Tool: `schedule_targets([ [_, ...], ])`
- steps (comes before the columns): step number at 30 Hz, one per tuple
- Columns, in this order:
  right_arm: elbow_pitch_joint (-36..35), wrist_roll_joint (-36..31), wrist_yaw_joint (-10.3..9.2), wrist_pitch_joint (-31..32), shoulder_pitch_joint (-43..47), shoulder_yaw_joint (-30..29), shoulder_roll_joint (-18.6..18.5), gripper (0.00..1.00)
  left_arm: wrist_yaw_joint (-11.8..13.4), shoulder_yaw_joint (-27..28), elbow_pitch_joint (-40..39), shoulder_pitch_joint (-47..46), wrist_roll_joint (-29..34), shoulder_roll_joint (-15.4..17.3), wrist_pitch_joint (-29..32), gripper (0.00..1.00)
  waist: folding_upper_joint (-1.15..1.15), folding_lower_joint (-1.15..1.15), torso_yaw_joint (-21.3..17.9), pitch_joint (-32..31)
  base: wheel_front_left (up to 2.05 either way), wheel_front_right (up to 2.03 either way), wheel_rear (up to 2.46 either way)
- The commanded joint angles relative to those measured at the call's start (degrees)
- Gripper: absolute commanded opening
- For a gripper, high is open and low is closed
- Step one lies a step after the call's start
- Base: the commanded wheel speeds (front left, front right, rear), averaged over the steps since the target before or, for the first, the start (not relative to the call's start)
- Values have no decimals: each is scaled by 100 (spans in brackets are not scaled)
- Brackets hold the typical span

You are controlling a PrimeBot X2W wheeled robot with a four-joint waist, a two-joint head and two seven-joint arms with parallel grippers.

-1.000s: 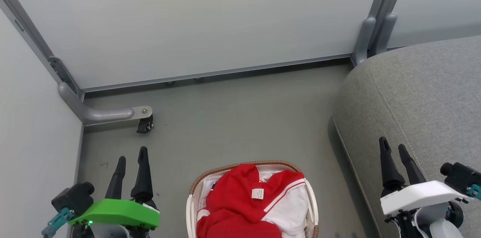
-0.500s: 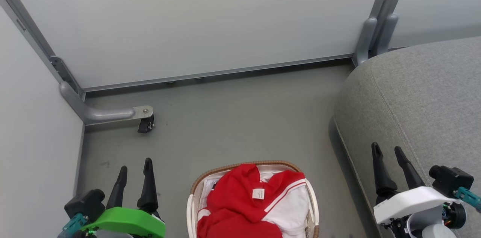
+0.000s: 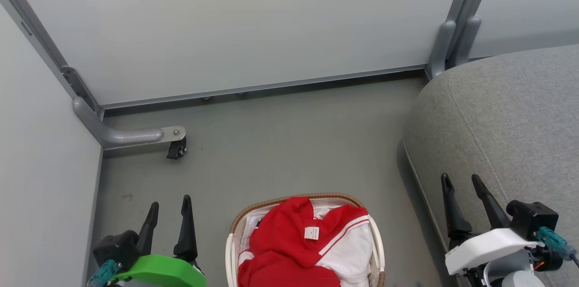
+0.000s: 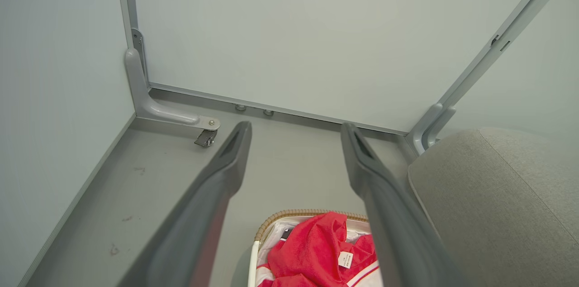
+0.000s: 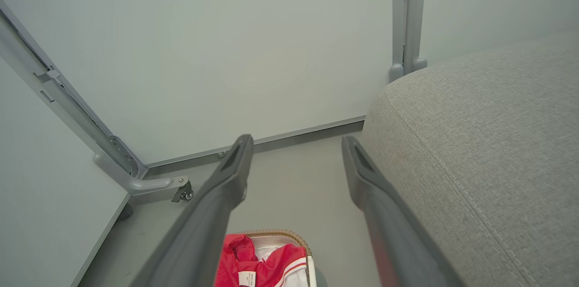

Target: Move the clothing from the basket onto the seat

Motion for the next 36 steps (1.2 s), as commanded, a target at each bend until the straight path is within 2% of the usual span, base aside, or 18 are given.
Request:
schedule_targets([
  [1,-46,-137,2,-52,71,10,-36,100,17,-12,-5,65,119,41,-57,100,0,0,3,1,0,0,0],
  [28,23,-1320,2,-351,124,80,-51,100,109,-174,239,114,1047,50,-350,100,0,0,39,38,0,0,0],
  [36,63,-1453,2,-390,130,87,-53,100,128,-199,308,117,1141,51,-384,100,0,0,46,20,0,0,0],
])
